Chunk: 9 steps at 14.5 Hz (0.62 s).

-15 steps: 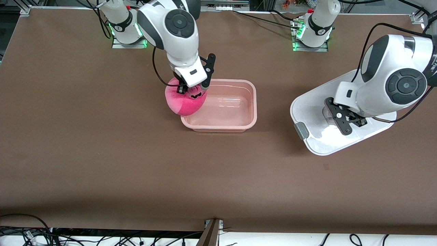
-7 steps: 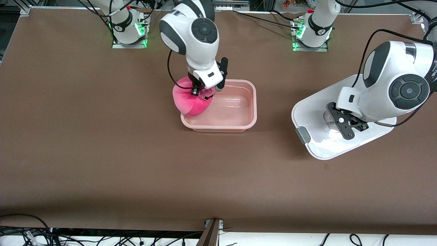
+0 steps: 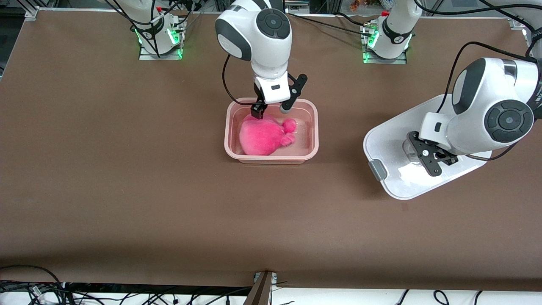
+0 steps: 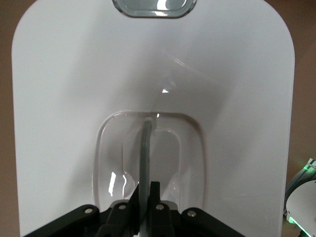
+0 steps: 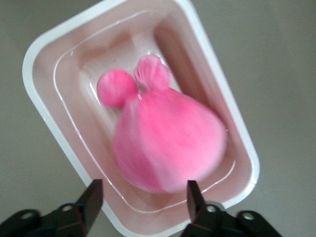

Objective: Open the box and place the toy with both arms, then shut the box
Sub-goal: 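Lower the pink toy into the pink box and open the right gripper, then withdraw the right gripper while the left gripper carries the lid over the box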

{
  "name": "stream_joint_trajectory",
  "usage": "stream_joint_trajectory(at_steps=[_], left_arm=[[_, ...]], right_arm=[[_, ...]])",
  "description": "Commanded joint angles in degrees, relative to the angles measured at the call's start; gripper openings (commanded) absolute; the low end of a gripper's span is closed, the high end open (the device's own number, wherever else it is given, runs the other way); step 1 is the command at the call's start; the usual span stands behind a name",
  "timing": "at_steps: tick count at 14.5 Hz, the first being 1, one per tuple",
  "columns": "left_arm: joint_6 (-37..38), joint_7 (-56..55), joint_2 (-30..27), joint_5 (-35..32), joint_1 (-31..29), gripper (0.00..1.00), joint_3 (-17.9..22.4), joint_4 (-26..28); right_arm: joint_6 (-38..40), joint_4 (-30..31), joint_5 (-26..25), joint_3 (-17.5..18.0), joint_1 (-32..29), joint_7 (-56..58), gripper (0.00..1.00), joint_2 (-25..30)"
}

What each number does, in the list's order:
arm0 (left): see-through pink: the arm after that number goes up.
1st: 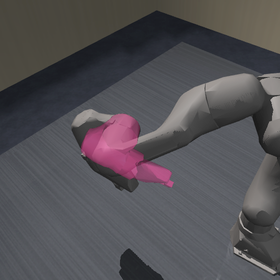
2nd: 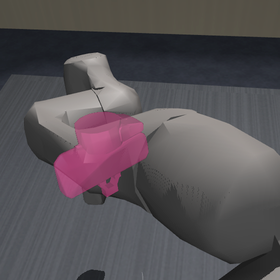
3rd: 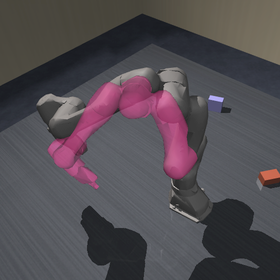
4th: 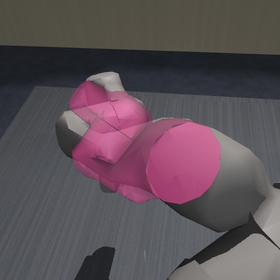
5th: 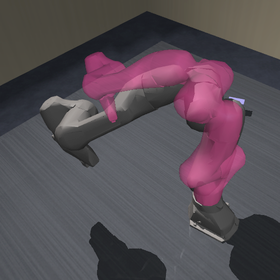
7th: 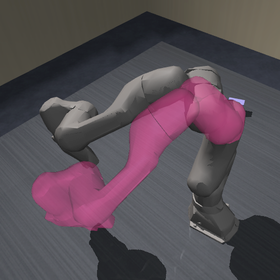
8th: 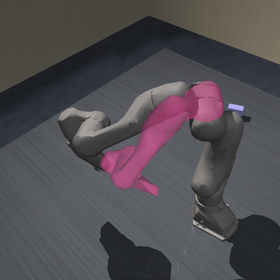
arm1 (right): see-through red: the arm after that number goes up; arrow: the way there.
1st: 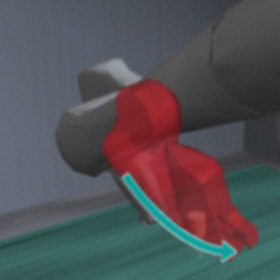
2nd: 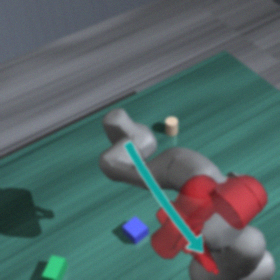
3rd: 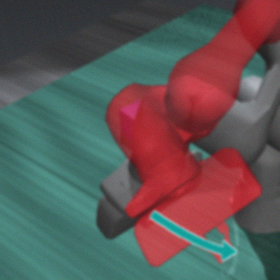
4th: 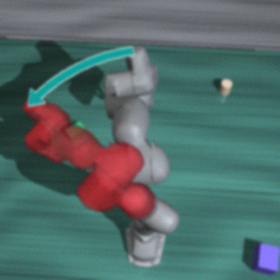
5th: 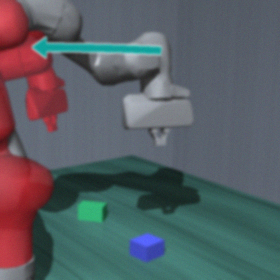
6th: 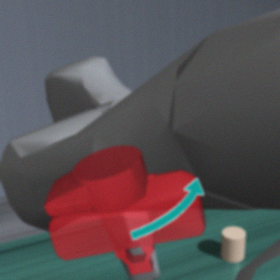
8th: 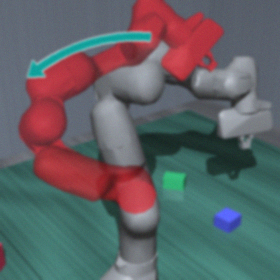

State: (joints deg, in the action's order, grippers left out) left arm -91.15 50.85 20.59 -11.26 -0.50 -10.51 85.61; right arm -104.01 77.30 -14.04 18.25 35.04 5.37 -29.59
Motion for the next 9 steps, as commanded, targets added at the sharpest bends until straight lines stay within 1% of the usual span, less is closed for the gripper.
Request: stream_joint_trajectory(at_steps=[1, 3, 5, 7, 8, 9], left_arm=[[0.27, 0.92, -0.64, 0.8, -0.99, 0.0, -0.83, -0.88], [0.36, 1.1, -0.64, 0.8, -0.73, 0.0, -1.44, -0.88], [0.54, 1.1, -0.73, 3.51, 0.23, 0.0, -1.62, -0.97], [0.27, 1.18, -0.64, 3.96, 0.67, 0.0, -5.03, -1.32], [0.18, 2.06, -0.2, 4.31, 0.85, 0.0, -7.05, -1.67], [-0.69, 3.72, 0.32, 4.58, 1.63, 0.0, -9.5, -1.85]], right_arm=[[2.14, -3.64, -0.2, -1.71, -1.1, -1.5, 1.0, -0.47], [2.5, -3.73, 0.93, -3.65, -3.64, -1.5, 1.0, 2.24], [2.5, -3.73, 4.26, -6.63, -7.24, -1.41, 1.0, 3.83], [2.94, -3.73, 9.18, -9.8, -11.28, -1.32, 1.0, 4.53], [4.42, -3.73, 10.94, -11.29, -13.48, -0.89, 1.0, 5.23], [5.82, -3.82, 11.48, -12.09, -15.68, -0.45, 1.0, 5.33]])
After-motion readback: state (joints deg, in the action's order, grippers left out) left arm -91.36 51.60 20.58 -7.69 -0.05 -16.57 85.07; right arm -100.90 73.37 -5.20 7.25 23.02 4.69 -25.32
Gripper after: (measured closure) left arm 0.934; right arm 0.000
